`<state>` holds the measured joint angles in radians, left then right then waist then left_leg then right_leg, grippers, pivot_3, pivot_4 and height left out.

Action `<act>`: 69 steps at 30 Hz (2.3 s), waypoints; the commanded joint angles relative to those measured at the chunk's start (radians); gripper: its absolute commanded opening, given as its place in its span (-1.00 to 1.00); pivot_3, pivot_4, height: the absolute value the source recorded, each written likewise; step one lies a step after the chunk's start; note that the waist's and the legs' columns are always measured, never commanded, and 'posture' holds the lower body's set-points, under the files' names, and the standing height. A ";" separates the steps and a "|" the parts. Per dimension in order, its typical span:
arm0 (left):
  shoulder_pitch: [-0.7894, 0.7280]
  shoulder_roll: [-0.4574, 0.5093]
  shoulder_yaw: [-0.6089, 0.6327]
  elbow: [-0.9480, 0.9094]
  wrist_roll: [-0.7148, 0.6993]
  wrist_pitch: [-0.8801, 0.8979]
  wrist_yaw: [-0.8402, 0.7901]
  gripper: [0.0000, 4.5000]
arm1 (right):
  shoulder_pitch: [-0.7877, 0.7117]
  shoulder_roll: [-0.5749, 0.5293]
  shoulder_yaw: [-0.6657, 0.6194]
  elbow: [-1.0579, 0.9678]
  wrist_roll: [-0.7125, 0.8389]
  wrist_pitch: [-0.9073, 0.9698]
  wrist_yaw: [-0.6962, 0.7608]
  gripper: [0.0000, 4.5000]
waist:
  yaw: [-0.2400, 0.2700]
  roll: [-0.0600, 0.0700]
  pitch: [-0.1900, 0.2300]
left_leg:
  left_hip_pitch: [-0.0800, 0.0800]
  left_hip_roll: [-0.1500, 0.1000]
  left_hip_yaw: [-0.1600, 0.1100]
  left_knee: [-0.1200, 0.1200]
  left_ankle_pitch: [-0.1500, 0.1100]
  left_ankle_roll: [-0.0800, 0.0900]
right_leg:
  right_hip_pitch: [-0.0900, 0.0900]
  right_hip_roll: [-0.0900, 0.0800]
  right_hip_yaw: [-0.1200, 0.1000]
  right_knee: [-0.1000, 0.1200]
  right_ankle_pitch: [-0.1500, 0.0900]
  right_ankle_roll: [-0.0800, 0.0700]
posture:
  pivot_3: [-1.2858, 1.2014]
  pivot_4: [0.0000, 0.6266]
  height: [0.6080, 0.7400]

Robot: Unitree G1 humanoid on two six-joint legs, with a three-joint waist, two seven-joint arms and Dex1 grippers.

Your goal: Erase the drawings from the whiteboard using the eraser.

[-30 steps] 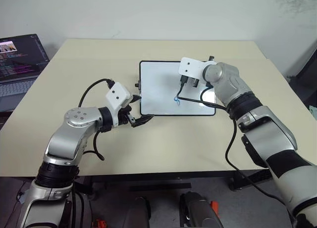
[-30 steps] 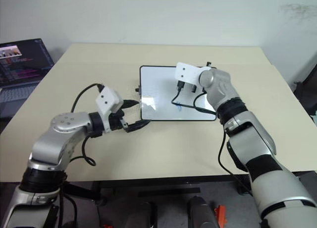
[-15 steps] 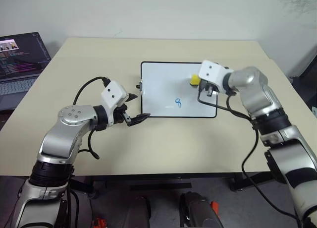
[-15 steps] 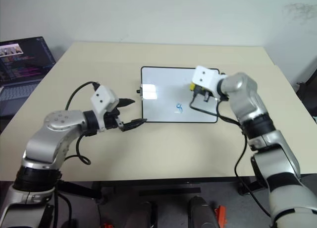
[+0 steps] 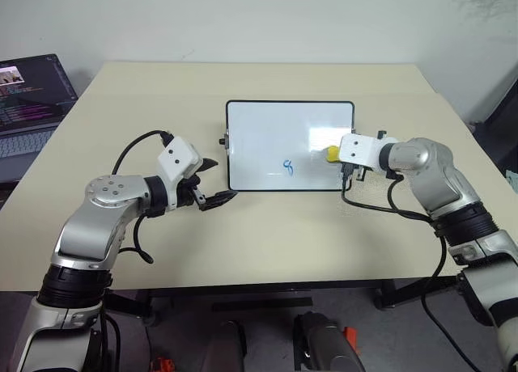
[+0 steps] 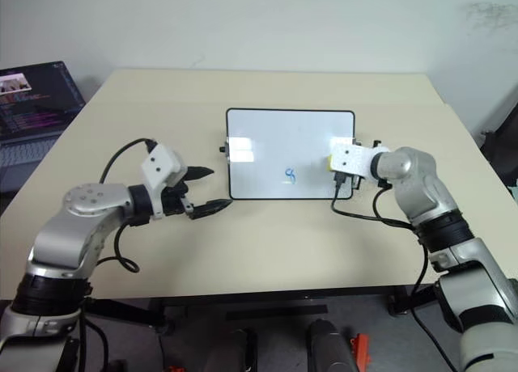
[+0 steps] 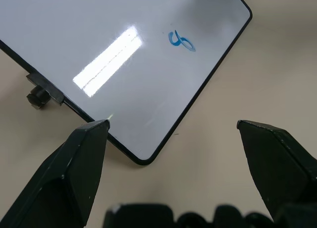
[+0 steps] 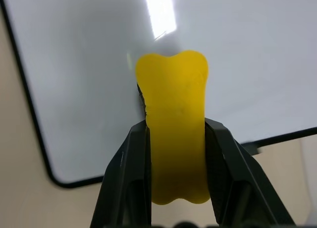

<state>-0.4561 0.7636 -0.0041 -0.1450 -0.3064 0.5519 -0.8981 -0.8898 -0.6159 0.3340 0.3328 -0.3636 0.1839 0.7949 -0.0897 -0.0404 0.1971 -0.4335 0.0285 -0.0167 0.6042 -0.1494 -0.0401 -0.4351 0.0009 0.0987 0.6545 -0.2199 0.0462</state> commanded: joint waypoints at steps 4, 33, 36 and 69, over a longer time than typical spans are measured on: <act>-0.055 -0.009 -0.006 -0.018 0.002 -0.017 -0.004 1.00 | -0.099 0.076 -0.084 -0.014 0.054 0.063 -0.062 -0.52 | 0.003 0.000 0.000 | 0.000 0.000 0.000 0.000 0.000 0.000 | 0.000 0.000 0.000 0.002 0.000 0.000 | 0.03 -0.52 1.00; -0.073 -0.006 -0.016 -0.007 0.027 -0.035 -0.015 1.00 | -0.084 0.137 -0.071 -0.094 0.110 0.134 -0.001 -0.52 | 0.003 0.000 0.000 | 0.000 0.000 0.000 0.000 0.000 0.000 | -0.001 0.000 0.000 0.003 0.000 0.000 | 0.03 -0.52 1.00; -0.075 -0.007 -0.022 -0.006 0.029 -0.038 -0.015 1.00 | -0.079 0.140 -0.068 -0.102 0.111 0.138 0.000 -0.52 | 0.003 0.000 0.000 | 0.000 0.000 0.000 0.000 0.000 0.000 | -0.001 0.000 0.000 0.003 0.000 0.000 | 0.03 -0.52 1.00; -0.034 -0.009 -0.065 -0.014 0.053 -0.023 -0.029 1.00 | 0.008 0.146 0.167 -0.087 -0.102 0.128 0.021 -0.52 | 0.003 0.000 0.000 | 0.000 0.000 0.000 0.001 0.000 0.000 | -0.001 0.000 0.000 0.004 0.000 0.000 | 0.03 -0.52 1.00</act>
<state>-0.4838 0.7427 -0.0825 -0.1365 -0.2563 0.5359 -0.9279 -0.8758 -0.4614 0.5038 0.2535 -0.4481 0.3188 0.8210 -0.0862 -0.0405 0.1971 -0.4338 0.0283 -0.0171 0.6053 -0.1493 -0.0401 -0.4362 0.0011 0.0985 0.6588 -0.2199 0.0461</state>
